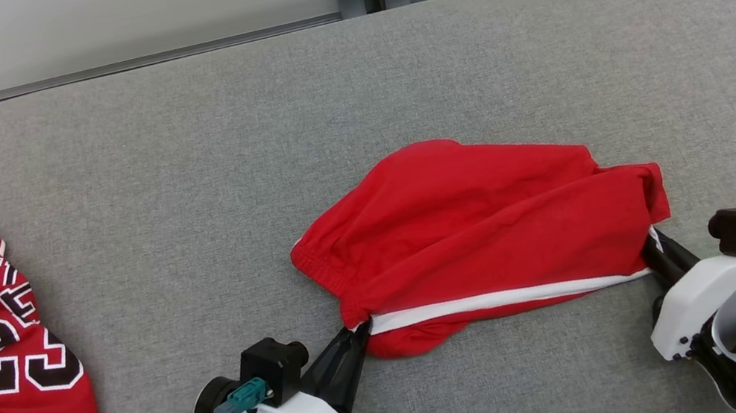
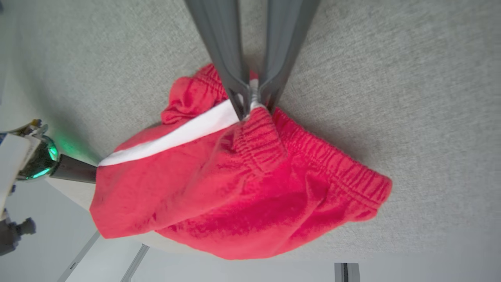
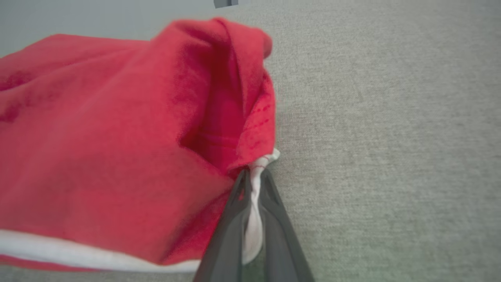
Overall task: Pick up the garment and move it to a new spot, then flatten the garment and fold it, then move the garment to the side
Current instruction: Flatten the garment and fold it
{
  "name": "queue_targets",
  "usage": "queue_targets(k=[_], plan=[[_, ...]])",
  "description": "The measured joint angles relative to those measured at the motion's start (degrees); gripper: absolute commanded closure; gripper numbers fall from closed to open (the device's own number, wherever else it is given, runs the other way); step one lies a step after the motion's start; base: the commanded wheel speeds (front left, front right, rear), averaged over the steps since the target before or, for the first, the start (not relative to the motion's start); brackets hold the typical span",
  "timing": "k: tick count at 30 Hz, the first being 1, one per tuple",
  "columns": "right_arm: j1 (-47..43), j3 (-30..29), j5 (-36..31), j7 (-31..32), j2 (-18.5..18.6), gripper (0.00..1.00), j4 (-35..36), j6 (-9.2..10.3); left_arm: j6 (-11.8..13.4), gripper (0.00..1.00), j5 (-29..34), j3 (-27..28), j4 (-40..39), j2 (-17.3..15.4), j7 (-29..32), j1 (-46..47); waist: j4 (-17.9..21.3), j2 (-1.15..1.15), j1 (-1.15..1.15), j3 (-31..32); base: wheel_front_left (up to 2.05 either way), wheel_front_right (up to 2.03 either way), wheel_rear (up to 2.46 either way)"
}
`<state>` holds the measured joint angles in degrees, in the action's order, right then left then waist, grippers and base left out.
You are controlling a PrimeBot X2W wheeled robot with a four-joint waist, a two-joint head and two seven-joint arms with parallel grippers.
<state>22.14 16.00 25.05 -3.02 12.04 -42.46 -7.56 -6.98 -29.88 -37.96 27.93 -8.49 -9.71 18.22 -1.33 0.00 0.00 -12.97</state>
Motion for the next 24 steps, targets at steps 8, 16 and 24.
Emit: queue_targets(k=[8, 16, 24], plan=[[-3.4, -2.1, 1.7, -7.7, 1.0, 1.00, 2.6, -0.01, 1.6, 1.00, -0.5, 1.8, -3.4, -0.9, -2.5, -0.3, -0.2, 0.00, 0.00, 2.5, 0.00, 0.00, 0.00], [-7.0, -5.8, -1.3, -10.1, 1.4, 1.00, 17.1, -0.01, 4.8, 1.00, 0.2, 3.8, -13.7, -4.3, -2.9, -1.1, 0.5, 0.00, 0.00, 6.8, 0.00, 0.00, 0.00], [-7.6, -11.0, -7.4, -7.2, 1.5, 1.00, 37.4, 0.00, 8.7, 1.00, 2.8, 6.4, -25.8, -7.2, -1.8, 1.9, 1.3, 0.00, 0.00, 11.1, 0.00, 0.00, 0.00]])
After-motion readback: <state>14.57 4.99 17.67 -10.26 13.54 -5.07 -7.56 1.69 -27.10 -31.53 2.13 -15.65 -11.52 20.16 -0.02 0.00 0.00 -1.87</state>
